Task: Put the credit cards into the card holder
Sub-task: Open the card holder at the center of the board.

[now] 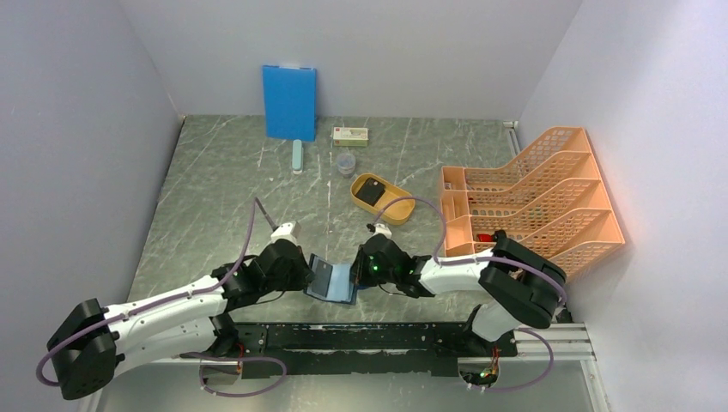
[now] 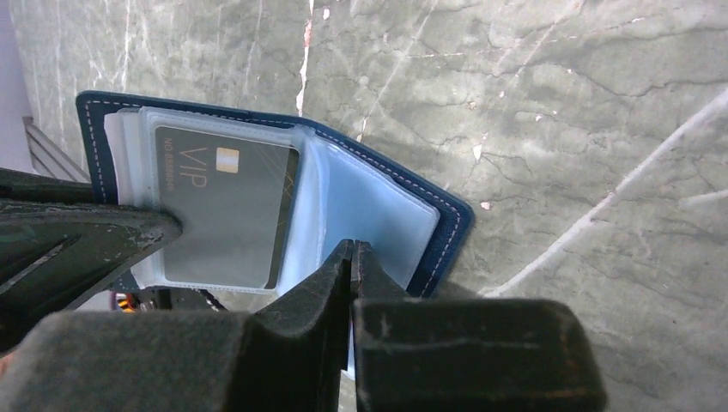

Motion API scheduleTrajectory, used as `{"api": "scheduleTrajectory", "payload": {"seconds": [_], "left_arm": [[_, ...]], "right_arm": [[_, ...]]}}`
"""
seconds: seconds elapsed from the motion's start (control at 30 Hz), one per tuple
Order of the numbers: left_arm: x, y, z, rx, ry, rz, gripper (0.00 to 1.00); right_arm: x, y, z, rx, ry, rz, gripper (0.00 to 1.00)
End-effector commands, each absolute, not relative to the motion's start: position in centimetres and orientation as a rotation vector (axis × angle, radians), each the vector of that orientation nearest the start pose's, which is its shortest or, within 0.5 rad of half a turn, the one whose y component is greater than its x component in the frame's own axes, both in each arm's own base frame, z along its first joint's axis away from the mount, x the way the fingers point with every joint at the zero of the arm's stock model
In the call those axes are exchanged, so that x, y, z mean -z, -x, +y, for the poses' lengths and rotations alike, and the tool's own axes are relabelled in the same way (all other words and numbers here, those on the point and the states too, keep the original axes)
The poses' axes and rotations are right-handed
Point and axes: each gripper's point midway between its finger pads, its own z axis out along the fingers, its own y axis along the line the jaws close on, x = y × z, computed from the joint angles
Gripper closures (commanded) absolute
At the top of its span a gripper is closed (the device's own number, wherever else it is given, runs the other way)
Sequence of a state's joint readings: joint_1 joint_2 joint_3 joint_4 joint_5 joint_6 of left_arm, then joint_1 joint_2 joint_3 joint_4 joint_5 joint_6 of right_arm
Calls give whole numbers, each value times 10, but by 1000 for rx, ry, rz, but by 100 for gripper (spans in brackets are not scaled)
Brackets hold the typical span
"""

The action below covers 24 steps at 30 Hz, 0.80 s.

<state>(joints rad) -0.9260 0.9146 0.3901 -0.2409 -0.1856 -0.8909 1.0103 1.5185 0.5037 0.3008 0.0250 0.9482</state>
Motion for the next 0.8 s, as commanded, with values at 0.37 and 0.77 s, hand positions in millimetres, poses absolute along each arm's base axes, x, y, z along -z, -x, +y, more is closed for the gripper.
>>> {"api": "scheduleTrajectory", "payload": {"seconds": [0.37, 0.77], "left_arm": [[-21, -148, -173, 528, 295, 2485, 95], [-14, -143, -161, 488, 381, 2491, 95]], "right_arm": [[-13, -152, 302, -1082, -76, 2527, 81], [-30, -149, 306, -1239, -117, 2442, 72]]}}
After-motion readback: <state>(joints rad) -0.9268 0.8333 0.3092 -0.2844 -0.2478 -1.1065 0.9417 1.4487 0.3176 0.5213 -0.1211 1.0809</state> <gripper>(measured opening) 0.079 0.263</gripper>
